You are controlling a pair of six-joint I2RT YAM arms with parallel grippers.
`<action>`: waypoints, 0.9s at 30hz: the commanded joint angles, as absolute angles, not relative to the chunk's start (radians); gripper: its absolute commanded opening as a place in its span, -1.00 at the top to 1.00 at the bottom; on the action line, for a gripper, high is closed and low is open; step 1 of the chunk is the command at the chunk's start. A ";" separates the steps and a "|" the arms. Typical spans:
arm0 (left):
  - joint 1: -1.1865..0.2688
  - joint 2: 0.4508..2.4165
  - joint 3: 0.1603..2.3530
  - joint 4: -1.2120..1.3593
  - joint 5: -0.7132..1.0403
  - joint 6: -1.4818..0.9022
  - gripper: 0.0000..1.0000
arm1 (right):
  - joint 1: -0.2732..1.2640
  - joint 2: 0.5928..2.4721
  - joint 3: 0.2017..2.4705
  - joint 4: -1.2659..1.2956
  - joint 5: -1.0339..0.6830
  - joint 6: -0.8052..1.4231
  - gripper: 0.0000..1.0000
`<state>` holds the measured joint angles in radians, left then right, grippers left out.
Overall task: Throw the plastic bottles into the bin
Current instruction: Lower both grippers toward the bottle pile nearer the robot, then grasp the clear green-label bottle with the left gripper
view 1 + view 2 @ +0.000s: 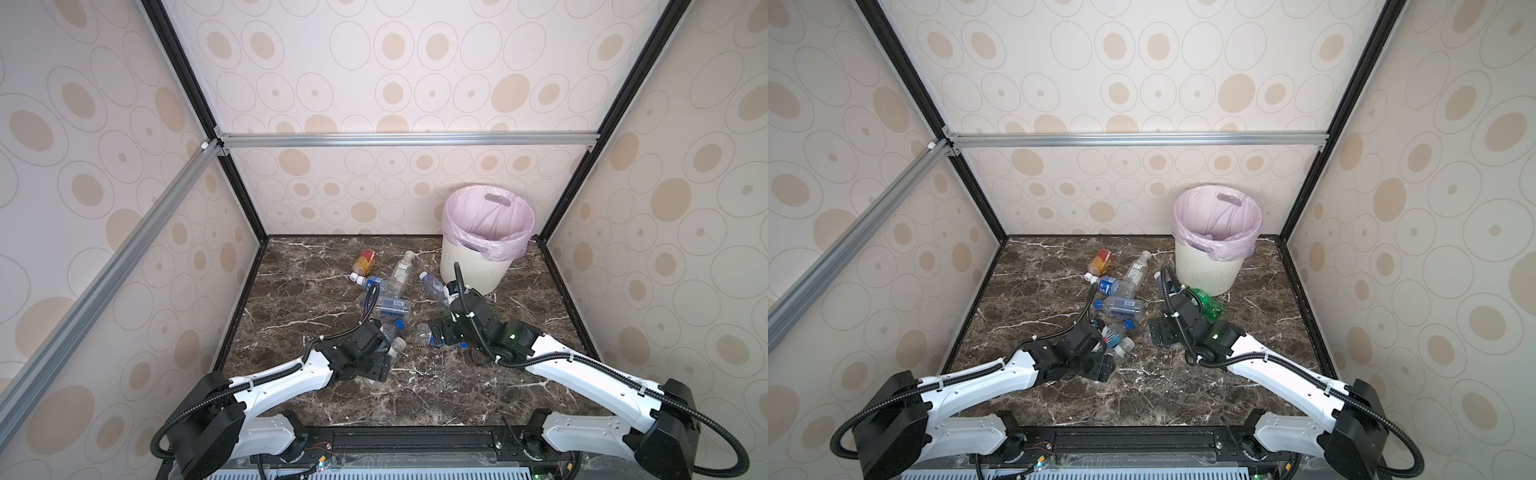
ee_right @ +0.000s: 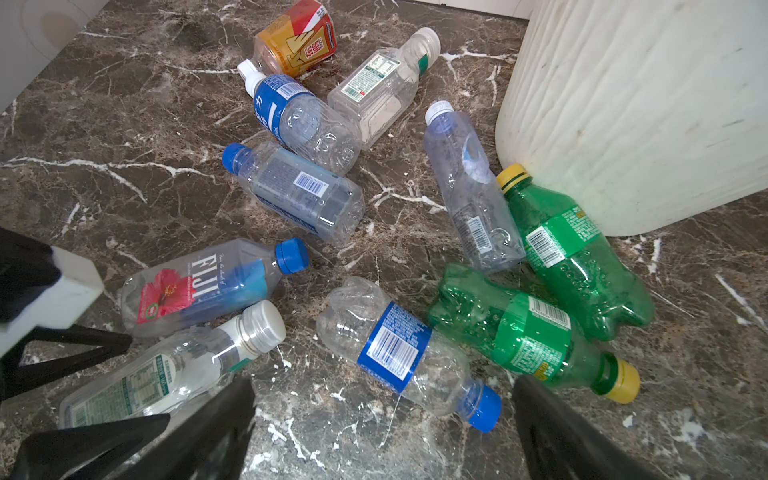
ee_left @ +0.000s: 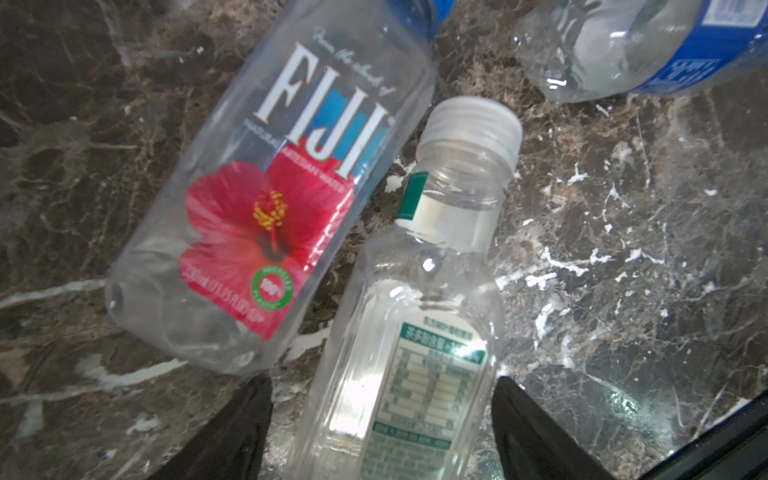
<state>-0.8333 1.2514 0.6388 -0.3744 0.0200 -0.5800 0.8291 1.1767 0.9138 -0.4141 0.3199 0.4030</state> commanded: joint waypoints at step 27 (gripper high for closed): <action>-0.844 1.265 0.627 -0.174 0.034 -0.563 -0.14 | 0.719 1.178 0.876 -0.370 0.199 0.533 -0.99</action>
<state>-0.8375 1.2961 0.6193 -0.2157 0.0216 -0.5781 0.7269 1.1782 0.8852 -0.3729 0.2272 0.4931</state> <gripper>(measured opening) 0.569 0.997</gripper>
